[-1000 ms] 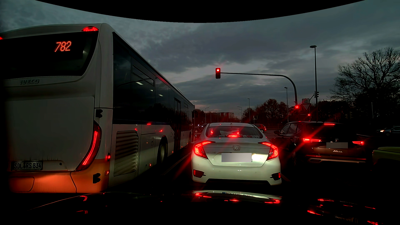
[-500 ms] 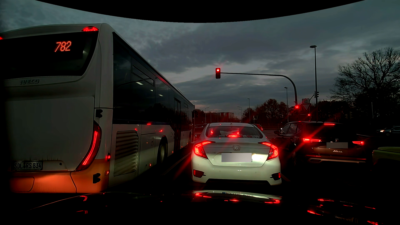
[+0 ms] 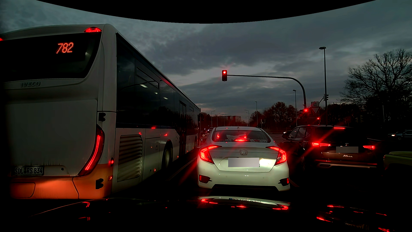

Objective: Follow the waypoints while adhering to traffic rules and regulations

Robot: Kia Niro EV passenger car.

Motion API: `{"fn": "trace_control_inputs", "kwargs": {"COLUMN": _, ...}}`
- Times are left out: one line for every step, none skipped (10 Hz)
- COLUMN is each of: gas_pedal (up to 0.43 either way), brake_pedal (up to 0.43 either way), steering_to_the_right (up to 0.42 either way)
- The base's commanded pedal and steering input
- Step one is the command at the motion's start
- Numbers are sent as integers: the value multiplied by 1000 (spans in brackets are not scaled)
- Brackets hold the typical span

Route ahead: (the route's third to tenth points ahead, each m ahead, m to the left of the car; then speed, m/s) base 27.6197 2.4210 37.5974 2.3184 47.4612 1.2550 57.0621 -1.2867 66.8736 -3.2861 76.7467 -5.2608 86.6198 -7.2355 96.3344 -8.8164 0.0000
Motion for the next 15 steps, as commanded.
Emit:
{"fn": "trace_control_inputs", "kwargs": {"gas_pedal": 0, "brake_pedal": 366, "steering_to_the_right": 14}}
{"fn": "trace_control_inputs", "kwargs": {"gas_pedal": 0, "brake_pedal": 366, "steering_to_the_right": 14}}
{"fn": "trace_control_inputs", "kwargs": {"gas_pedal": 0, "brake_pedal": 366, "steering_to_the_right": 14}}
{"fn": "trace_control_inputs", "kwargs": {"gas_pedal": 0, "brake_pedal": 366, "steering_to_the_right": 14}}
{"fn": "trace_control_inputs", "kwargs": {"gas_pedal": 0, "brake_pedal": 366, "steering_to_the_right": 14}}
{"fn": "trace_control_inputs", "kwargs": {"gas_pedal": 0, "brake_pedal": 366, "steering_to_the_right": 14}}
{"fn": "trace_control_inputs", "kwargs": {"gas_pedal": 0, "brake_pedal": 360, "steering_to_the_right": 14}}
{"fn": "trace_control_inputs", "kwargs": {"gas_pedal": 0, "brake_pedal": 366, "steering_to_the_right": 14}}
{"fn": "trace_control_inputs", "kwargs": {"gas_pedal": 0, "brake_pedal": 366, "steering_to_the_right": 14}}
{"fn": "trace_control_inputs", "kwargs": {"gas_pedal": 0, "brake_pedal": 360, "steering_to_the_right": 14}}
{"fn": "trace_control_inputs", "kwargs": {"gas_pedal": 0, "brake_pedal": 366, "steering_to_the_right": 14}}
{"fn": "trace_control_inputs", "kwargs": {"gas_pedal": 0, "brake_pedal": 366, "steering_to_the_right": 14}}
{"fn": "trace_control_inputs", "kwargs": {"gas_pedal": 0, "brake_pedal": 366, "steering_to_the_right": 14}}
{"fn": "trace_control_inputs", "kwargs": {"gas_pedal": 0, "brake_pedal": 366, "steering_to_the_right": 14}}
{"fn": "trace_control_inputs", "kwargs": {"gas_pedal": 0, "brake_pedal": 366, "steering_to_the_right": 14}}
